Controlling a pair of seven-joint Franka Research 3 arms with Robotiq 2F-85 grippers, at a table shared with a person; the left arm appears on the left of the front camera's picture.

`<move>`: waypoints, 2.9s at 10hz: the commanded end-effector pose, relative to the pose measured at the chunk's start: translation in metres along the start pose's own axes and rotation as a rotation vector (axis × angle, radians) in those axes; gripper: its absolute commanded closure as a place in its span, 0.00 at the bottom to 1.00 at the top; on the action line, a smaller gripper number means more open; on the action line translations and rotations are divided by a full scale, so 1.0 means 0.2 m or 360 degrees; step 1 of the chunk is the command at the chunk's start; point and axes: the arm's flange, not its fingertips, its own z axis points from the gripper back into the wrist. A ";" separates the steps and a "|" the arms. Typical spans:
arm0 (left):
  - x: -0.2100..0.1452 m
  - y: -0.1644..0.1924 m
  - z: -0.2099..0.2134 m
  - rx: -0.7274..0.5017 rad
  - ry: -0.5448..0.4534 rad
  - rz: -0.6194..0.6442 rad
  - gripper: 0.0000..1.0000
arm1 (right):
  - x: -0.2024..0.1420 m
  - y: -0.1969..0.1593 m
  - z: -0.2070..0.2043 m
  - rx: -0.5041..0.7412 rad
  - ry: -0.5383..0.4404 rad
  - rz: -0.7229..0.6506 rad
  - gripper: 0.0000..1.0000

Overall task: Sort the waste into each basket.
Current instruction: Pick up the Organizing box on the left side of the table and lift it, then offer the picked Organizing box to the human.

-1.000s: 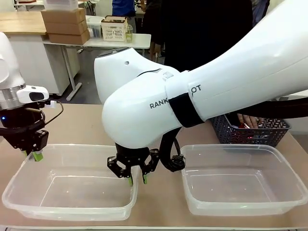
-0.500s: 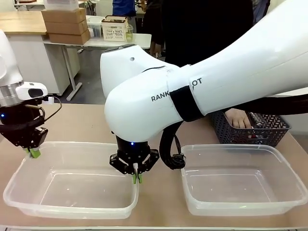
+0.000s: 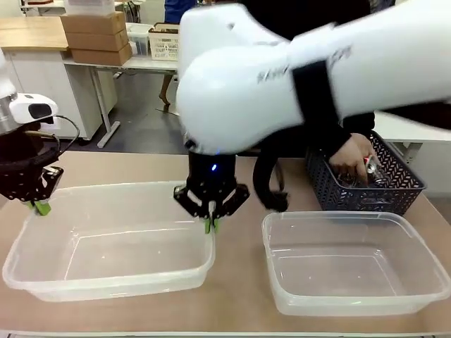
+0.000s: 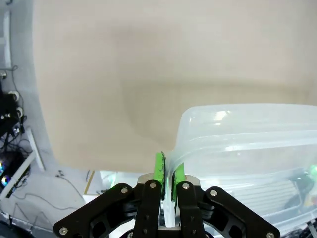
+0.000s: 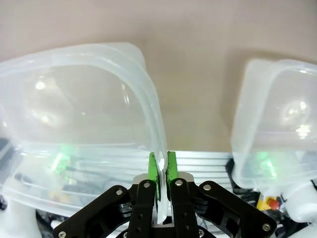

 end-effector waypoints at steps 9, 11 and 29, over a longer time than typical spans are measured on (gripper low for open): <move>-0.06 -0.26 0.29 -0.0136 -0.0149 0.0029 0.92 | 0.09 -0.33 0.32 0.0079 0.0244 0.0252 0.92; 0.03 -0.43 0.39 -0.0194 -0.0178 -0.0064 0.92 | 0.21 -0.48 0.35 0.0134 0.0321 0.0169 0.92; 0.37 -1.01 0.32 -0.0165 -0.0130 -0.0169 0.92 | 0.33 -1.10 0.26 0.0168 0.0300 -0.0129 0.92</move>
